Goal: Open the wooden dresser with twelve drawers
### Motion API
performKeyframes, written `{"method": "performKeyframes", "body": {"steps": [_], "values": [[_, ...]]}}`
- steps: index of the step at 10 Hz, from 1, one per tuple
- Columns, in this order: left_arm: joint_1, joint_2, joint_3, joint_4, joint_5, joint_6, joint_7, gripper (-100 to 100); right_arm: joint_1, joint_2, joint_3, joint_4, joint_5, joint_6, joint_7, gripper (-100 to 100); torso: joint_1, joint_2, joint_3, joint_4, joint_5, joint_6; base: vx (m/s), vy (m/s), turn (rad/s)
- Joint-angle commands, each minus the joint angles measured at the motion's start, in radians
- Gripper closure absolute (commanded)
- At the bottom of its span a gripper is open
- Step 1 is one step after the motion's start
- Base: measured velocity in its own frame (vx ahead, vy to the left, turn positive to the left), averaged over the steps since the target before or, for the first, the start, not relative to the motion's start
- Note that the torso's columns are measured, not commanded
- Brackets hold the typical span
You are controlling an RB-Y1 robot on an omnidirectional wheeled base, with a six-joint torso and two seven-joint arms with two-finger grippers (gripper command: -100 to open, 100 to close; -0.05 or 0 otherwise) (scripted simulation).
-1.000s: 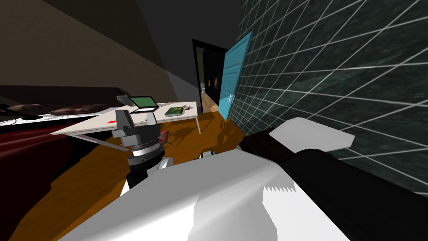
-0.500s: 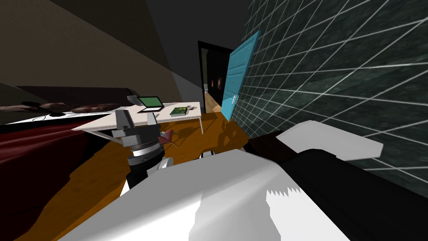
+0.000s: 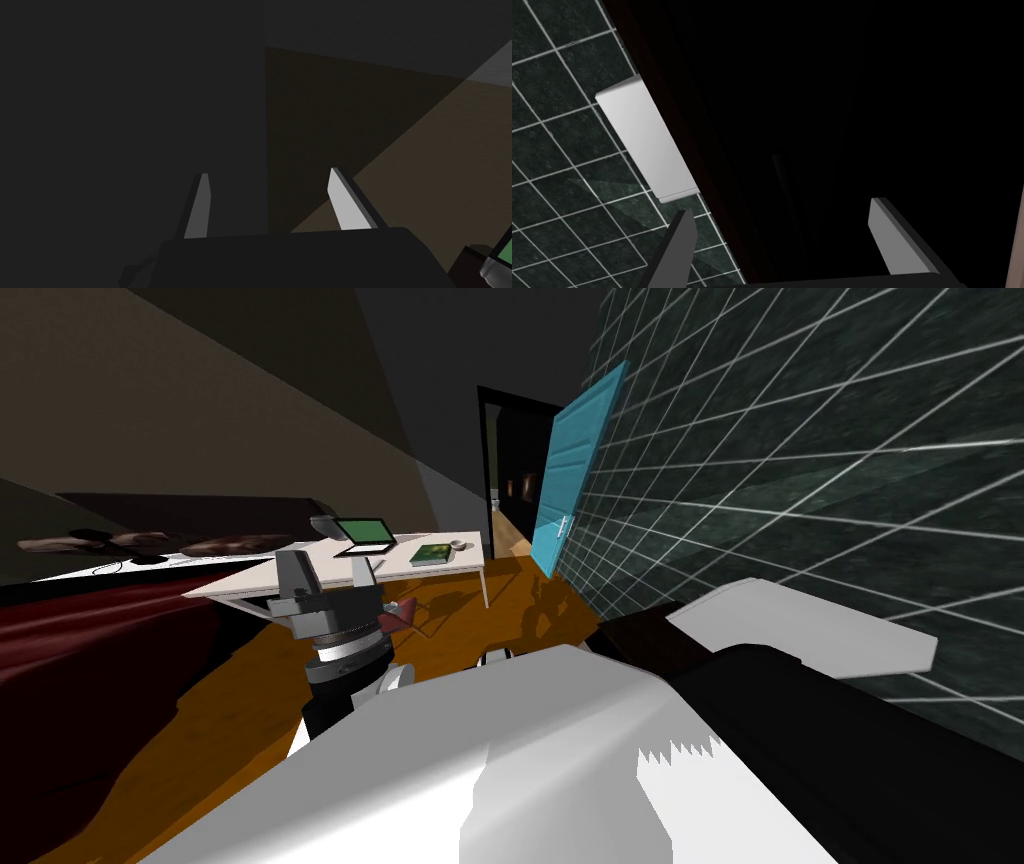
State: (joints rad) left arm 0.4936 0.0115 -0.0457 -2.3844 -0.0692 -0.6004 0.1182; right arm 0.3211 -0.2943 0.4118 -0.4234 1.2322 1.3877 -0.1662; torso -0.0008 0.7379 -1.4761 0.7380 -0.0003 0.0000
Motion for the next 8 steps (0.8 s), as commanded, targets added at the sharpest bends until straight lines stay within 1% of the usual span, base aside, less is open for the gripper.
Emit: {"method": "performKeyframes", "body": {"steps": [1,2,3,4,5,6,7,8], "values": [[0.000,0.000,0.000,0.000,0.000,0.000,0.000,0,0.005,-0.028,-0.005,0.002,-0.008,-0.026,-0.008,-100,0.000,0.000,0.000,0.000,0.000,0.000,0.012,-0.046,0.039],[0.000,0.000,0.000,0.000,0.000,0.000,0.000,0,0.001,-0.014,-0.003,0.003,-0.004,-0.011,-0.003,-100,-0.002,0.000,0.000,0.000,0.000,0.000,0.008,-0.034,0.015],[0.000,0.000,0.000,0.000,0.000,0.000,0.000,0,0.001,-0.016,-0.003,0.003,-0.005,-0.014,-0.004,100,0.000,0.000,0.000,0.000,0.000,0.000,-0.001,-0.005,-0.008],[0.000,0.000,0.000,0.000,0.000,0.000,0.000,0,0.011,-0.008,-0.048,-0.010,-0.033,-0.005,0.017,100,-0.003,0.000,0.003,0.001,-0.004,-0.001,-0.079,0.017,0.529],[0.000,0.000,0.000,0.000,0.000,0.000,0.000,0,0.020,0.002,-0.077,-0.024,-0.061,0.000,0.037,100,-0.004,0.008,0.007,0.001,-0.008,0.006,-0.185,0.060,0.439],[-0.001,0.000,0.000,0.000,0.000,0.000,0.000,0,0.020,0.002,-0.091,-0.024,-0.061,0.000,0.037,100,0.000,0.014,0.010,0.002,-0.006,0.006,-0.165,0.047,0.463],[-0.001,0.000,0.000,0.000,0.000,0.000,0.000,0,0.030,0.012,-0.130,-0.038,-0.090,0.004,0.057,100,0.001,0.010,0.008,0.002,-0.007,0.005,-0.141,0.049,0.493],[-0.001,0.000,0.000,0.000,0.000,0.000,0.000,0,0.030,0.012,-0.134,-0.049,-0.090,0.004,0.057,100,0.002,0.005,0.005,0.001,-0.006,0.005,-0.099,0.037,0.274]]}}
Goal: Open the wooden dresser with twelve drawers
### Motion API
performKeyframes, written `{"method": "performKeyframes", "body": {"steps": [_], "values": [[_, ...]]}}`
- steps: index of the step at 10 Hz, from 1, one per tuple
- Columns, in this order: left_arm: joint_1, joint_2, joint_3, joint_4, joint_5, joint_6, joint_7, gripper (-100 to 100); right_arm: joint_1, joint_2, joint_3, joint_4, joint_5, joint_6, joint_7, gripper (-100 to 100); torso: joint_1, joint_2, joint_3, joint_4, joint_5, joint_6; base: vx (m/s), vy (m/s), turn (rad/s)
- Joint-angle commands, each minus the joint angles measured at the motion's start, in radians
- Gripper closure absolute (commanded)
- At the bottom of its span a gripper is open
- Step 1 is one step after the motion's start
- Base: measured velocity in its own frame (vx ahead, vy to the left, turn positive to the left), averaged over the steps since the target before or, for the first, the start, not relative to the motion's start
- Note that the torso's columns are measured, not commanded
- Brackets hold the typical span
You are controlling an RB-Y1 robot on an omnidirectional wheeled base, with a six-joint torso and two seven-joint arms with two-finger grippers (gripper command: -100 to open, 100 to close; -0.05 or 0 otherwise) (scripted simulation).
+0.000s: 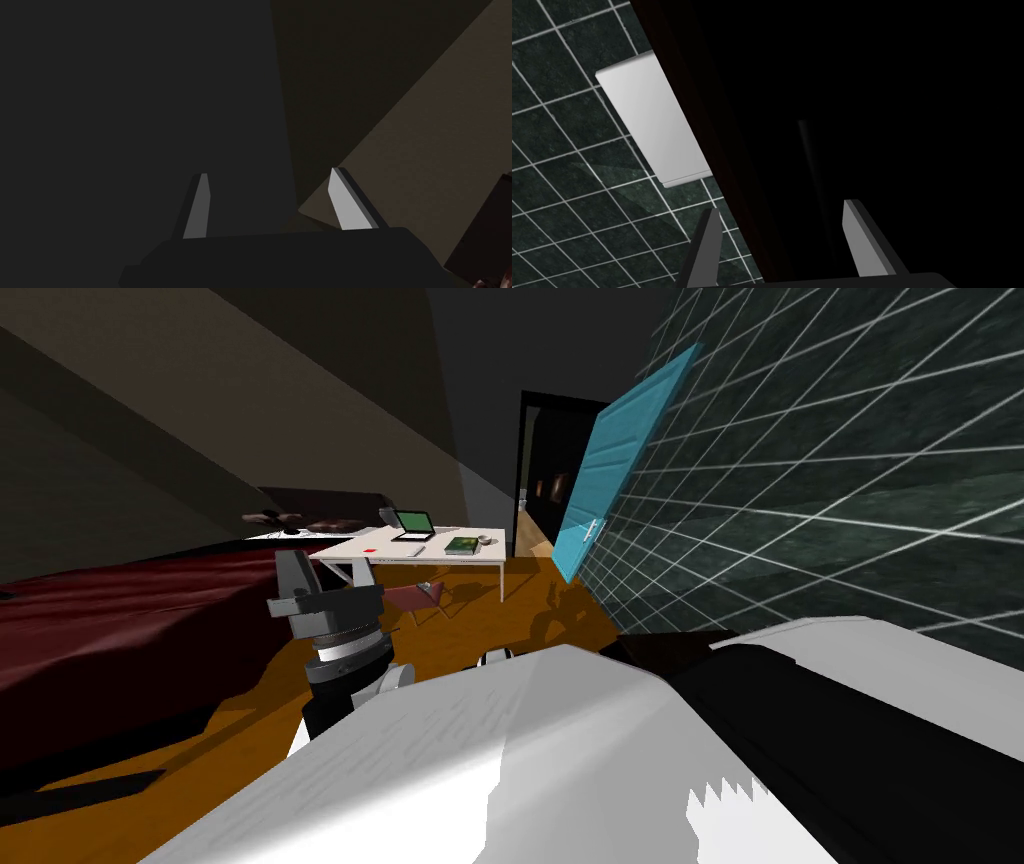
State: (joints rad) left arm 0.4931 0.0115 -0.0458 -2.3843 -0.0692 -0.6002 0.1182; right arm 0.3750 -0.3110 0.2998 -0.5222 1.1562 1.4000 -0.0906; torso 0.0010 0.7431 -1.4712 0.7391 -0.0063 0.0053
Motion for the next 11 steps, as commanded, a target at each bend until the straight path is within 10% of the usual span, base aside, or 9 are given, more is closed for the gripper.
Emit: {"method": "performKeyframes", "body": {"steps": [1,11], "values": [[0.000,0.000,0.000,0.000,0.000,0.000,0.000,0,-0.015,0.038,-0.066,0.047,-0.042,-0.004,0.002,100,-0.001,-0.005,-0.002,-0.001,-0.002,0.000,-0.103,0.072,0.384],[0.001,0.000,0.000,0.000,0.000,0.000,0.000,0,0.003,0.057,-0.153,0.020,-0.098,0.005,0.043,100,0.007,-0.003,-0.010,-0.006,0.013,0.004,-0.049,0.040,0.173]]}}
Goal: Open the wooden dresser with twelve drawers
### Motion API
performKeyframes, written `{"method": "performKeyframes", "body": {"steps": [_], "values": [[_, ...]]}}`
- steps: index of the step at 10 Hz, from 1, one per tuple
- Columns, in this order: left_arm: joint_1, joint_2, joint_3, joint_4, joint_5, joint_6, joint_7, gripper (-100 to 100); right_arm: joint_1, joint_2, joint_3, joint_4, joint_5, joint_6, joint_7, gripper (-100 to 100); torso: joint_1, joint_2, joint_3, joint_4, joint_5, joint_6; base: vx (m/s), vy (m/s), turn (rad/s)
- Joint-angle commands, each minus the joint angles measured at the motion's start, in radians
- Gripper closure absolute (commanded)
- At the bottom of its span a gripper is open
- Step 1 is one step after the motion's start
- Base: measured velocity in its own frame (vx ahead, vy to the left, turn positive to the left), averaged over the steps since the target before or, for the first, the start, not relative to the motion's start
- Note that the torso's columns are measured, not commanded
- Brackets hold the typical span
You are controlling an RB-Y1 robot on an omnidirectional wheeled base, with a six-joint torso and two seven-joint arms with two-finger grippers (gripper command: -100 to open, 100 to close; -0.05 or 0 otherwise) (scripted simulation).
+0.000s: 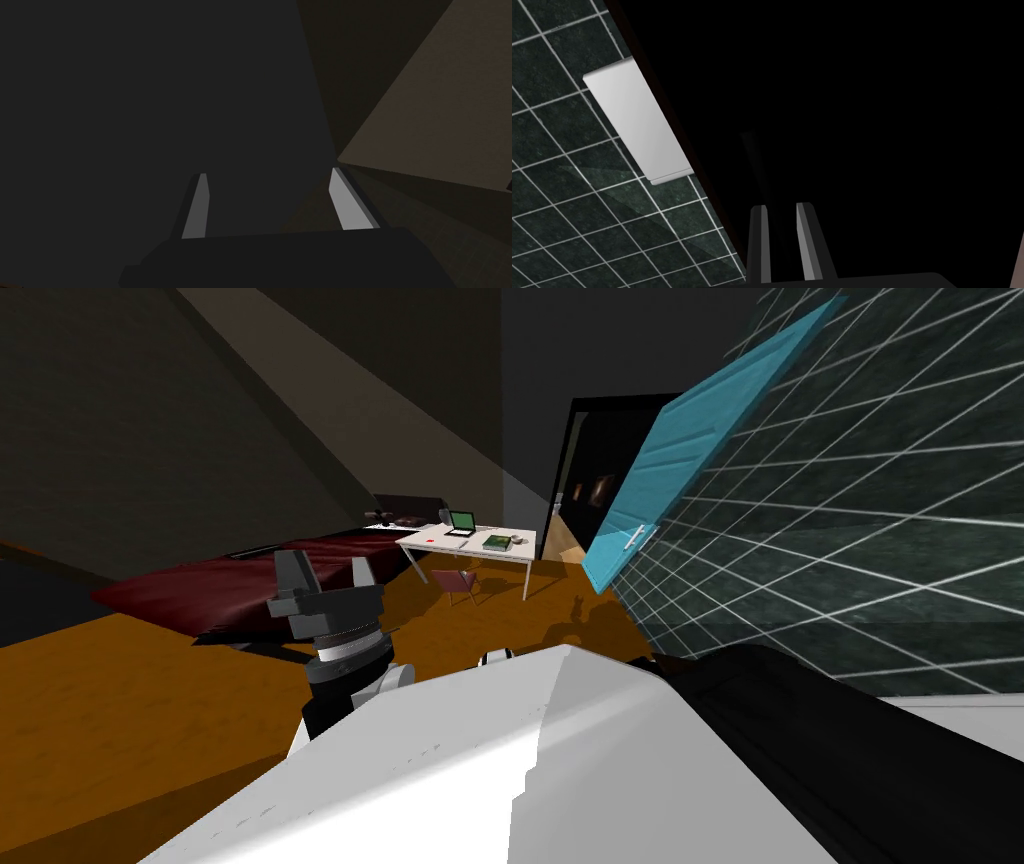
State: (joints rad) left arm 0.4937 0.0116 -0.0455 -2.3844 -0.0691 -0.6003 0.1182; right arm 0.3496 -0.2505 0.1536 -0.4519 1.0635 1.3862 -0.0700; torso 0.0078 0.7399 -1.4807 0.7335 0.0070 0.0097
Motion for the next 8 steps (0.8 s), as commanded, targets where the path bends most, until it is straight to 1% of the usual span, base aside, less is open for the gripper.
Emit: {"method": "performKeyframes", "body": {"steps": [1,2,3,4,5,6,7,8], "values": [[0.000,0.000,0.000,0.000,0.000,0.000,0.000,0,0.037,0.007,-0.050,-0.064,-0.034,0.024,0.042,100,0.000,-0.001,-0.001,0.000,-0.001,0.000,-0.060,0.043,0.338],[0.000,0.000,0.000,0.000,0.000,0.000,0.000,0,0.037,0.007,-0.050,-0.064,-0.034,0.024,0.042,100,0.003,0.002,0.002,0.002,0.000,-0.004,-0.085,0.059,0.312],[0.000,0.000,0.000,0.000,0.000,0.000,0.000,0,0.047,0.016,-0.091,-0.078,-0.062,0.028,0.063,100,0.003,0.001,0.003,0.003,0.000,-0.005,-0.112,0.116,0.383],[0.000,0.000,0.000,0.000,0.000,0.000,0.000,0,0.047,0.016,-0.094,-0.078,-0.062,0.028,0.063,100,0.005,0.002,0.003,0.003,0.000,-0.004,-0.080,0.103,0.300],[0.000,0.000,0.000,0.000,0.000,0.000,0.000,0,0.056,0.026,-0.134,-0.092,-0.090,0.033,0.083,100,0.001,0.000,0.002,0.002,-0.001,-0.004,-0.088,0.094,0.462],[0.000,0.000,0.000,0.000,0.000,0.000,0.000,0,0.056,0.026,-0.137,-0.092,-0.090,0.033,0.083,100,0.001,-0.001,0.000,0.001,0.001,-0.006,-0.083,0.080,0.320],[0.000,0.000,0.000,0.000,0.000,0.000,0.000,0,0.065,0.036,-0.178,-0.106,-0.118,0.037,0.103,100,0.000,-0.003,-0.001,0.001,-0.001,-0.005,-0.088,0.102,0.378],[0.000,0.000,0.000,0.000,0.000,0.000,0.000,0,0.065,0.036,-0.180,-0.106,-0.118,0.037,0.103,100,0.002,-0.001,0.000,0.001,-0.001,-0.002,-0.063,0.085,0.298]]}}
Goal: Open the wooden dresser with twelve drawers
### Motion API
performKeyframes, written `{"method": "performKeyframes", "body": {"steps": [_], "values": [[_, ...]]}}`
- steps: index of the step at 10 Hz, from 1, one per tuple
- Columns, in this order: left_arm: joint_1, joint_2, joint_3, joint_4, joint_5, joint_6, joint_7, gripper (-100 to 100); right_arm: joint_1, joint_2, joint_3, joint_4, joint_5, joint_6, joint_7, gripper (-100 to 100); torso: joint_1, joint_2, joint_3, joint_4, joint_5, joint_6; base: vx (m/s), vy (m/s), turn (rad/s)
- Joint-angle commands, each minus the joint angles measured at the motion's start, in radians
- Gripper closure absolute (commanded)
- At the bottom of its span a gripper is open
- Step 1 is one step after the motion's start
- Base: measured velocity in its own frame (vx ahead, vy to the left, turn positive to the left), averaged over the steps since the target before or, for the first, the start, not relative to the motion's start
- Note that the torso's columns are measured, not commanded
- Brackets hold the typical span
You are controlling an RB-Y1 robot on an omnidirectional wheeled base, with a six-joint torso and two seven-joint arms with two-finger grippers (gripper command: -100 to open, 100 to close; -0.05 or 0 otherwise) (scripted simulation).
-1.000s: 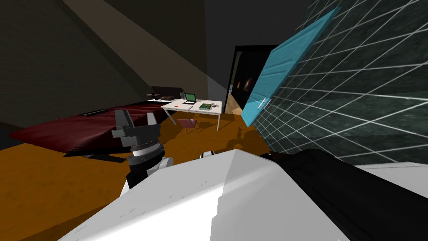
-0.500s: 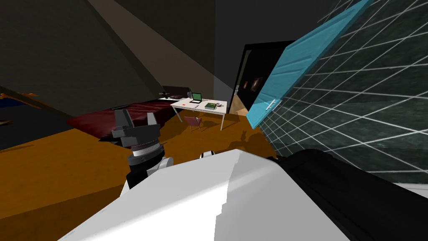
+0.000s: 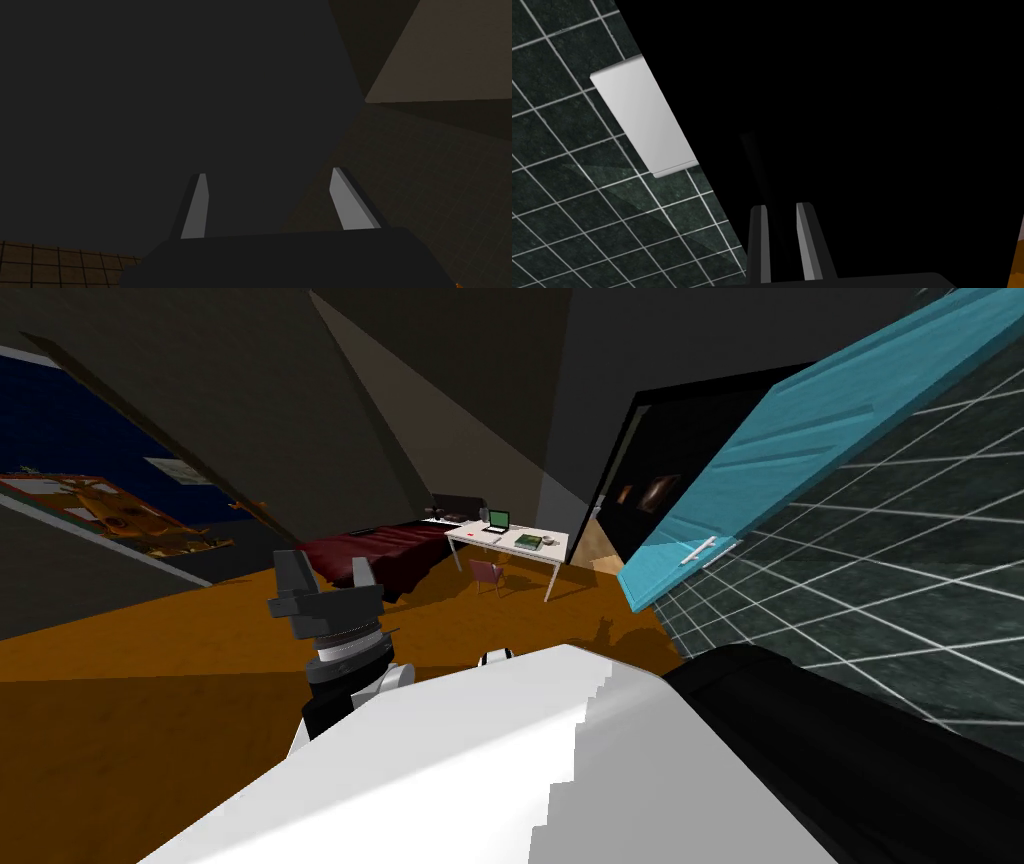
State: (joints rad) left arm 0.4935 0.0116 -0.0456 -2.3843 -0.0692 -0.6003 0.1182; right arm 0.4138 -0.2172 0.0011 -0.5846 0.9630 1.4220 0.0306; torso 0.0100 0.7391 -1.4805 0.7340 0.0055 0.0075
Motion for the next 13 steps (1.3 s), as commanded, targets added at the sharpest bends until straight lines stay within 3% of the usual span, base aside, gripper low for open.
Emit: {"method": "performKeyframes", "body": {"steps": [1,7,11,12,13], "values": [[0.000,0.000,0.000,0.000,0.000,0.000,0.000,0,-0.006,0.004,-0.017,0.006,-0.011,0.004,0.011,100,-0.001,-0.001,0.000,0.000,0.001,-0.001,-0.015,0.025,0.060],[0.001,0.000,0.000,0.000,0.000,0.000,0.000,0,0.016,-0.002,-0.028,-0.025,-0.020,0.003,0.034,100,0.001,0.000,-0.001,0.000,0.003,-0.002,0.114,0.132,0.005],[0.001,0.000,0.000,0.000,0.000,0.000,0.000,0,0.030,0.013,-0.035,-0.049,-0.015,0.035,0.047,100,0.000,-0.003,-0.001,0.000,0.000,-0.003,0.106,0.140,0.005],[0.001,0.000,0.000,0.000,0.000,0.000,0.000,0,0.050,-0.030,-0.042,-0.069,-0.036,-0.020,0.066,-100,0.001,-0.001,-0.001,0.000,0.001,-0.001,0.087,0.133,0.015],[0.000,0.000,0.000,0.000,0.000,0.000,0.000,0,0.065,-0.050,-0.047,-0.076,-0.046,-0.041,0.075,-100,-0.004,0.001,0.001,0.001,0.001,-0.004,0.068,0.098,0.004]]}}
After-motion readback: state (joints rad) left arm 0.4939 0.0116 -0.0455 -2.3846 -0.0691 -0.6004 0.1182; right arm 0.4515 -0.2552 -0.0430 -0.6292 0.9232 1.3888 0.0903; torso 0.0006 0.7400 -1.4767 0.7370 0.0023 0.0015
